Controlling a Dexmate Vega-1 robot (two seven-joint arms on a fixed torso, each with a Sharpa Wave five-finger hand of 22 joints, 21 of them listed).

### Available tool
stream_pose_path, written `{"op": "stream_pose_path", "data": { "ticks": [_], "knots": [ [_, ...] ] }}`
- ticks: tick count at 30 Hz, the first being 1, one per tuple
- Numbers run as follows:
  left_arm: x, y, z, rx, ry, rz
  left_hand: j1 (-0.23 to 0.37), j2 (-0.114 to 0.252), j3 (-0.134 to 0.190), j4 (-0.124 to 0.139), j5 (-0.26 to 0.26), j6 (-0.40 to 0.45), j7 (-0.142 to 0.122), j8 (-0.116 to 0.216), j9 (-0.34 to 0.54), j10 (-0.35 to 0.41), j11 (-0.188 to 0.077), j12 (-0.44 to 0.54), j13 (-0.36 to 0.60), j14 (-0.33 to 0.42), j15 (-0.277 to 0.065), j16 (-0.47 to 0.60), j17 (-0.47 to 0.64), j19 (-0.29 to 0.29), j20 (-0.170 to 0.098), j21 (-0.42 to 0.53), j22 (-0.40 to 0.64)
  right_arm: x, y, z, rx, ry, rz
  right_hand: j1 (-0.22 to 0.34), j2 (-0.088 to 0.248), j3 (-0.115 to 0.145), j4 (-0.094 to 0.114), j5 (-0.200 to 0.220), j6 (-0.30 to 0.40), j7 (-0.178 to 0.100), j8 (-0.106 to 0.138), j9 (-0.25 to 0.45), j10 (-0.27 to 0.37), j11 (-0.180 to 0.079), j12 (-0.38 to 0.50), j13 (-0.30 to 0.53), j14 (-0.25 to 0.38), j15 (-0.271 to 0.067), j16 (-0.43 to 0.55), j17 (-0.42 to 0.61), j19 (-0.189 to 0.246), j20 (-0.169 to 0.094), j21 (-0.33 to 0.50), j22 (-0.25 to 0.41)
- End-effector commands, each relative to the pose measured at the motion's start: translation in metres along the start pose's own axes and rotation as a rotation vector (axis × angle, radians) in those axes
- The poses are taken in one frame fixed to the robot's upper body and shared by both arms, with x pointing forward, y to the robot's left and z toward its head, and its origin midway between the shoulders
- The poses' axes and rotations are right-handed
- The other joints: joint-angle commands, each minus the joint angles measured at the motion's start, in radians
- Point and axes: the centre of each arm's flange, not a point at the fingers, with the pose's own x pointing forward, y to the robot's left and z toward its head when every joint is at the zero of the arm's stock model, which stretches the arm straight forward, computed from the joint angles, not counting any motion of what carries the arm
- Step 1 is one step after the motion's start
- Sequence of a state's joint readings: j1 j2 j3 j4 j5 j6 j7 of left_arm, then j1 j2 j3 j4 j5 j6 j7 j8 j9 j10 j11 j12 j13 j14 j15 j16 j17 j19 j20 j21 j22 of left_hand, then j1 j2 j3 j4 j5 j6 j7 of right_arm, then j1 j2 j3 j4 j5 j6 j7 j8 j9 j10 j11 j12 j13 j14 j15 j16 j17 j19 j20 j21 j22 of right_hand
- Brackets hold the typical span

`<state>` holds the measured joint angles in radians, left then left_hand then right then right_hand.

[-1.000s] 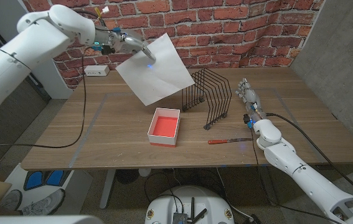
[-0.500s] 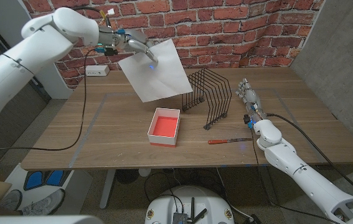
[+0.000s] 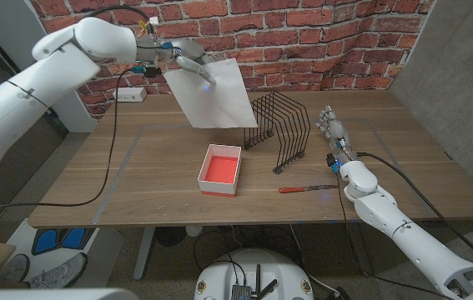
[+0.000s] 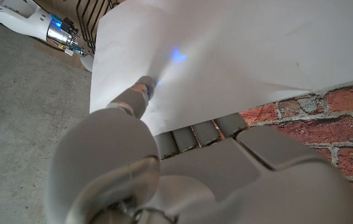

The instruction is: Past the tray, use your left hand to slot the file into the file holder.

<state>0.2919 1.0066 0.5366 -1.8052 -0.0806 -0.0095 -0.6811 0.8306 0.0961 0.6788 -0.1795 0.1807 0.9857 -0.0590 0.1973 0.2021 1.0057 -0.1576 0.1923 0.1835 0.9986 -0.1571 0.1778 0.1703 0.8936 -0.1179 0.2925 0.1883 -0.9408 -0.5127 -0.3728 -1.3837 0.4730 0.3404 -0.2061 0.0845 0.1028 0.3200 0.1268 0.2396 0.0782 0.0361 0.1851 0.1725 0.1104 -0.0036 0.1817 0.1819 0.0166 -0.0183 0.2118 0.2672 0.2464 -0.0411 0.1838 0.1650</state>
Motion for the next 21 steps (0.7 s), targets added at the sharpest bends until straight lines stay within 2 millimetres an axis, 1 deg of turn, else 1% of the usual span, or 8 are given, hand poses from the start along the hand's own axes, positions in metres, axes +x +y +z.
{"op": "stream_pose_path", "data": {
  "ticks": [1,9,11,18,21],
  "knots": [
    [-0.001,-0.003,0.011,0.139,-0.046,0.067,0.003,0.005,-0.005,0.0,-0.005,0.003,-0.007,0.008,0.002,0.003,-0.01,-0.001,0.006,0.002,-0.074,0.002,0.001,-0.002,-0.064,0.005,0.006,0.0,0.001,0.001,0.005,-0.001,-0.002,-0.014,0.032,0.009,0.001,-0.002,0.006,0.002,0.002,0.002,0.009,-0.001,0.009,0.003,0.005,-0.002,0.006,0.001,0.01,-0.001,0.004,0.002],
    [-0.002,0.002,0.02,0.208,-0.084,0.107,0.004,0.007,-0.006,0.001,-0.005,0.005,-0.011,0.009,0.001,0.005,-0.013,0.0,0.006,0.001,-0.077,0.002,0.001,-0.002,-0.064,0.006,0.005,0.001,0.002,0.002,0.007,-0.002,-0.003,-0.015,0.032,0.01,0.001,-0.002,0.007,0.001,0.003,0.002,0.009,-0.001,0.009,0.003,0.005,-0.002,0.006,0.001,0.011,-0.001,0.004,0.002],
    [-0.003,0.005,0.02,0.195,-0.096,0.115,0.003,0.005,-0.008,0.001,-0.006,0.008,-0.013,0.01,0.001,0.006,-0.017,0.0,0.006,0.003,-0.077,0.003,0.002,0.0,-0.065,0.007,0.005,0.002,0.002,0.002,0.006,-0.001,-0.002,-0.015,0.031,0.01,0.001,-0.002,0.007,0.001,0.003,0.002,0.009,0.0,0.009,0.003,0.005,-0.002,0.006,0.001,0.011,-0.001,0.004,0.002],
    [-0.002,0.016,0.021,0.142,-0.139,0.1,0.004,0.005,-0.009,0.001,-0.006,0.01,-0.017,0.011,0.0,0.013,-0.01,0.002,0.006,0.005,-0.077,0.004,0.002,0.001,-0.066,0.009,0.005,0.003,0.003,0.002,0.008,0.001,0.001,-0.015,0.031,0.011,0.001,-0.002,0.009,0.0,0.003,0.002,0.009,-0.001,0.009,0.003,0.005,-0.002,0.006,0.001,0.011,-0.001,0.004,0.002],
    [0.0,0.022,0.022,0.135,-0.148,0.078,0.004,0.004,-0.01,0.001,-0.006,0.012,-0.017,0.012,0.0,0.016,-0.012,0.003,0.005,0.007,-0.077,0.004,0.002,0.002,-0.066,0.009,0.005,0.003,0.003,0.002,0.007,0.001,0.003,-0.015,0.031,0.012,0.001,-0.002,0.009,0.0,0.003,0.002,0.009,0.0,0.009,0.003,0.005,-0.002,0.006,0.001,0.011,-0.001,0.004,0.002]
  ]
}}
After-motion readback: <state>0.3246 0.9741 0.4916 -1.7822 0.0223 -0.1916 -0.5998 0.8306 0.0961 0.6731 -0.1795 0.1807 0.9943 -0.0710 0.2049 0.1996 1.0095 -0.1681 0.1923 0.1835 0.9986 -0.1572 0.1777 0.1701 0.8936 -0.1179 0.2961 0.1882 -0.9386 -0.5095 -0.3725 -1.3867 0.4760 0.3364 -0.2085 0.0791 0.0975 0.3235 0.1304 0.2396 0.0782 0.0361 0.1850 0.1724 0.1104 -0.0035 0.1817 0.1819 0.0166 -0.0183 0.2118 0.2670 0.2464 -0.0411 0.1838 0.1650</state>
